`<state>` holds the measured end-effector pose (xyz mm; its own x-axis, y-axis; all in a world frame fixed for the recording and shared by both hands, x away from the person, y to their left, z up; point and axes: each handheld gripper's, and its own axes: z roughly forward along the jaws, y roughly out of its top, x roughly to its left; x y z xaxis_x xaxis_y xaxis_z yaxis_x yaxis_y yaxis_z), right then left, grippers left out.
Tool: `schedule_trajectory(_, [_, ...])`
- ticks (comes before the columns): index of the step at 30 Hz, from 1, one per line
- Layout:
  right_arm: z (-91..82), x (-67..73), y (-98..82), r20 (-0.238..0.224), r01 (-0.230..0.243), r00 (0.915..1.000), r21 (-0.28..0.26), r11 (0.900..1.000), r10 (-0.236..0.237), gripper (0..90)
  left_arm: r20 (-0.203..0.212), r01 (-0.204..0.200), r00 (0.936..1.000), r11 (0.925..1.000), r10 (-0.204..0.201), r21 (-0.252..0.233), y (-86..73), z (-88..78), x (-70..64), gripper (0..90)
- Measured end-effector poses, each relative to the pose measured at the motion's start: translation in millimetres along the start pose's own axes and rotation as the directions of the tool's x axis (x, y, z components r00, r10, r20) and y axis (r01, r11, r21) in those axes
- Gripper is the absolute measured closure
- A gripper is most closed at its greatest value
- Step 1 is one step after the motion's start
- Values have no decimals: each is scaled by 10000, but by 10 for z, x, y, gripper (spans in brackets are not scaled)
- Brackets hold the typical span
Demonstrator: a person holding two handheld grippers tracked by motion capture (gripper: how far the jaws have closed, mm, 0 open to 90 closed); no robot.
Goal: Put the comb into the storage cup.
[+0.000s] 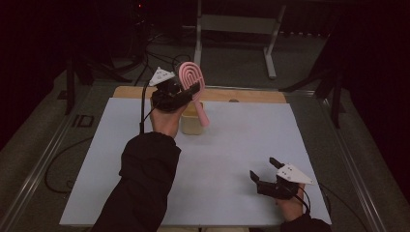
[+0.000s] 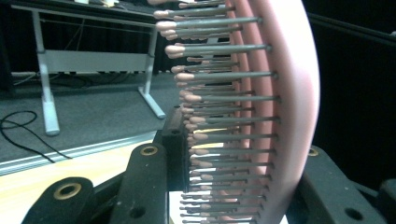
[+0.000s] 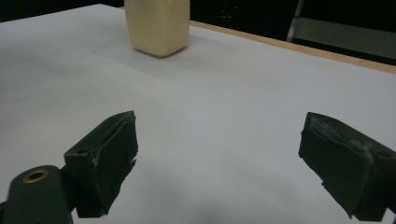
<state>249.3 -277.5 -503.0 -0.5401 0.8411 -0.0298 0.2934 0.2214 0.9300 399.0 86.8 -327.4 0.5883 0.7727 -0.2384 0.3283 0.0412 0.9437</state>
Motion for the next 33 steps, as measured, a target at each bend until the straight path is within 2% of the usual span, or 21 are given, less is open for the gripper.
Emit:
schedule_trajectory(15, [8, 5, -4, 27, 9, 10000, 85, 10000, -10, 114, -450, 38, 9990, 10000, -39, -24, 30, 48, 95, 644])
schedule_trajectory(29, [14, 5, -7, -1, 49, 10000, 125, 9999, -49, 115, -810, -33, 9967, 10000, 40, 88, 13, 145, 124, 643])
schedule_trajectory(33, [15, 5, -8, -9, 38, 10000, 121, 9999, -38, 115, -936, -159, 9955, 9997, 174, 164, 32, 181, 128, 643])
